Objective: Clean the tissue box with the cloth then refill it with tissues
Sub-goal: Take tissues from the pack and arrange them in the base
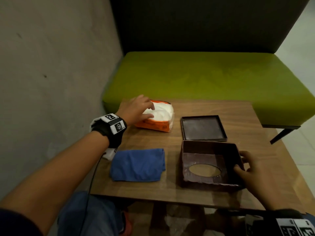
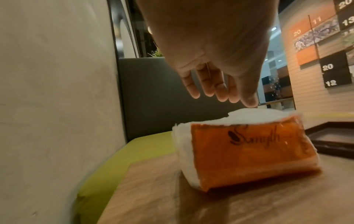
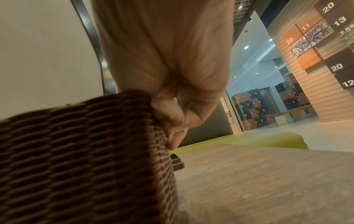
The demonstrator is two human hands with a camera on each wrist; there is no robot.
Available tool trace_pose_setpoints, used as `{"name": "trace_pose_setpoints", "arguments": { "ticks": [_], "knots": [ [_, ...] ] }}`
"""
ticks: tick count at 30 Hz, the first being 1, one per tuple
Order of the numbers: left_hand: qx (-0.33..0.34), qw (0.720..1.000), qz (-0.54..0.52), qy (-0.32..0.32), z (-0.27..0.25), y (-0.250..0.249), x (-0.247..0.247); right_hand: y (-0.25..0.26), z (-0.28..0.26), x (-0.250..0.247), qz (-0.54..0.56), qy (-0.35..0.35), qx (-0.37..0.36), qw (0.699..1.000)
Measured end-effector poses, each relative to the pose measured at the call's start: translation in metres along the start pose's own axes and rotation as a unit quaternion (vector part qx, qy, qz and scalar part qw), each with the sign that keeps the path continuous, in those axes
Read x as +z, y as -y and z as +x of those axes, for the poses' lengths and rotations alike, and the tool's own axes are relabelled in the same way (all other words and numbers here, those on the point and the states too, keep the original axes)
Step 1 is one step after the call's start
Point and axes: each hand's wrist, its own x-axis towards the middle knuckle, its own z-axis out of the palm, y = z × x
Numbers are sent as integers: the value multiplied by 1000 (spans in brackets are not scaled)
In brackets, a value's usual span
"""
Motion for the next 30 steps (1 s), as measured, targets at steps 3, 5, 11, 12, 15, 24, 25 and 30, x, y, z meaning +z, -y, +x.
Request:
{"name": "trace_pose_setpoints", "arguments": {
  "ticks": [3, 5, 11, 12, 15, 24, 25, 30],
  "knots": [
    [31, 994, 57, 84, 10, -7, 5, 5, -2, -5, -29, -1, -8, 1000],
    [43, 986, 81, 138, 17, -5, 8, 9, -5, -8, -33, -18, -7, 999],
    [25, 997, 9, 72, 22, 0, 10, 49, -25, -7, -48, -61, -60, 995],
    [34, 998, 9, 47, 21, 0, 10, 61, -29, -4, -65, -47, -82, 993],
    [72, 996, 34, 42, 20, 4, 10, 103, -35, 7, -157, 30, -158, 974],
    [105, 989, 36, 95, 16, 13, 10, 205, -25, 68, -117, 202, -178, 956],
    [110, 989, 41, 88, 16, 13, 9, 210, -22, 78, -122, 197, -171, 958],
    [135, 985, 70, 78, 14, 18, 9, 227, -4, 121, -123, 178, -142, 966]
  ]
}}
